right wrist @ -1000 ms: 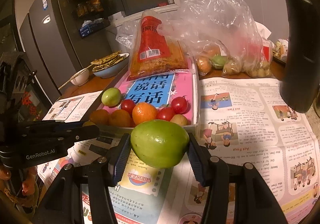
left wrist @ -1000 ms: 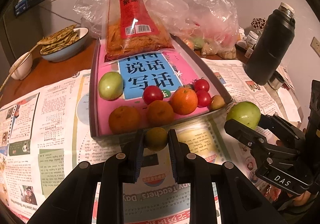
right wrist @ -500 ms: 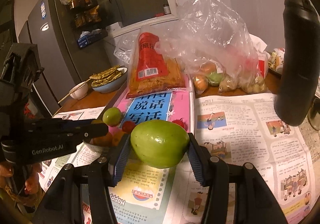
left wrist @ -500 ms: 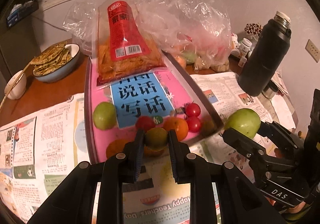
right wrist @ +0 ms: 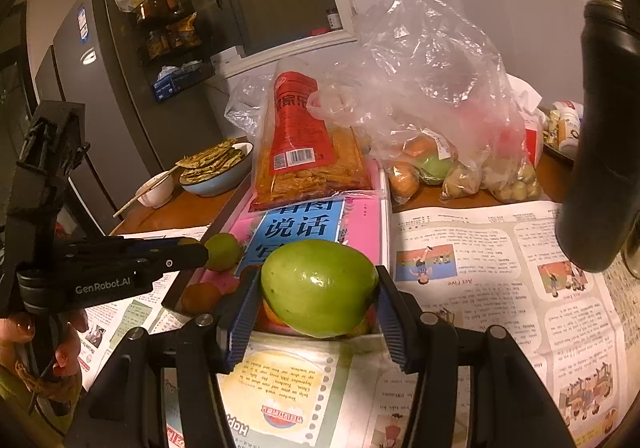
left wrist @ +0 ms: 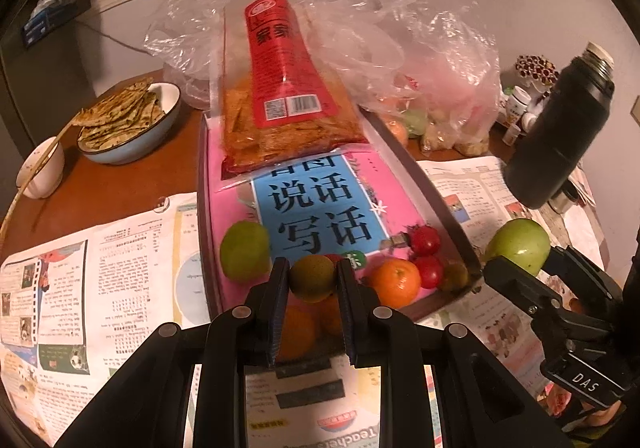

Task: Organize fruits
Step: 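Lift the kiwi with the left tool toward the pink book while the right tool carries the apple, then lower and release the kiwi on the book with the left tool while the right tool releases the apple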

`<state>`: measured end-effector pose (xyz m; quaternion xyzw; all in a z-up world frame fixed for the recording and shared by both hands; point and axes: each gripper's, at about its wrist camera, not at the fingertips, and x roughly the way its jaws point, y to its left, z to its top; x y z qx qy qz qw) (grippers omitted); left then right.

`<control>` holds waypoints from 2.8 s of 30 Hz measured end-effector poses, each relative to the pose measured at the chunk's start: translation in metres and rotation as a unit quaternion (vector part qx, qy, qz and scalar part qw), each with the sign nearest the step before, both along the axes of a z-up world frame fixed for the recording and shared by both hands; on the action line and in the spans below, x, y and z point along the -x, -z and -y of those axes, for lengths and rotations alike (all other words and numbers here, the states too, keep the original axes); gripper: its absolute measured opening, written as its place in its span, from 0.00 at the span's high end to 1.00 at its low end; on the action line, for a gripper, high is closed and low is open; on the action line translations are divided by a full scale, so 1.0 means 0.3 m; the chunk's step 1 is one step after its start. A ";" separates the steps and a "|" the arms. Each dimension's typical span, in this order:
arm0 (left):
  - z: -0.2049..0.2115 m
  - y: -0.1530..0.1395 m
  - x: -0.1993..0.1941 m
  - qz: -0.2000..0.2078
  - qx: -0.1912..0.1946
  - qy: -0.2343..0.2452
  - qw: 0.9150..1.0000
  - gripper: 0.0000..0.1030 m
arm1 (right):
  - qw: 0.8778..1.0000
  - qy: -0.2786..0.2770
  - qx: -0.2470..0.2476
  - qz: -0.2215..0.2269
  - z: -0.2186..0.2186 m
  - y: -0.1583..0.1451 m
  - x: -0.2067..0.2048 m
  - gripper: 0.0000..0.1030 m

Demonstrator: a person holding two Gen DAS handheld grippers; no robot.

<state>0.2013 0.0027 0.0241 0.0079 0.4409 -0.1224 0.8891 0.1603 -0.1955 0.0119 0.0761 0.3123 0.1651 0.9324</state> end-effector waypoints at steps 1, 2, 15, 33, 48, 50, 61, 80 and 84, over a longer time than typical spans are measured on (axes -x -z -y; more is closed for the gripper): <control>-0.005 0.002 -0.005 0.000 0.000 -0.002 1.000 0.76 | 1.000 -0.002 0.001 -0.001 -0.003 0.001 -0.008 0.46; -0.011 0.004 -0.011 -0.001 0.000 -0.003 1.000 0.76 | 1.000 -0.002 0.002 -0.002 -0.006 0.002 -0.016 0.46; -0.055 0.071 -0.078 -0.022 0.000 -0.010 1.000 0.76 | 0.999 -0.032 0.017 -0.016 -0.086 0.026 -0.114 0.46; -0.035 0.122 -0.106 -0.034 -0.008 -0.002 0.999 0.76 | 0.996 -0.066 0.042 -0.046 -0.147 0.084 -0.254 0.46; 0.002 0.152 -0.099 -0.049 -0.019 0.016 0.998 0.77 | 0.991 -0.092 0.064 -0.074 -0.194 0.154 -0.324 0.46; -0.002 0.158 -0.099 -0.052 -0.019 0.014 0.998 0.77 | 0.990 -0.094 0.069 -0.079 -0.199 0.165 -0.327 0.46; -0.020 0.177 -0.097 -0.052 -0.006 0.019 0.998 0.77 | 0.991 -0.087 0.071 -0.069 -0.212 0.168 -0.312 0.46; -0.013 0.180 -0.109 -0.048 -0.014 0.020 0.999 0.77 | 0.990 -0.100 0.073 -0.062 -0.226 0.172 -0.328 0.46; -0.015 0.178 -0.108 -0.048 -0.014 0.016 0.999 0.77 | 0.990 -0.104 0.071 -0.061 -0.225 0.174 -0.330 0.46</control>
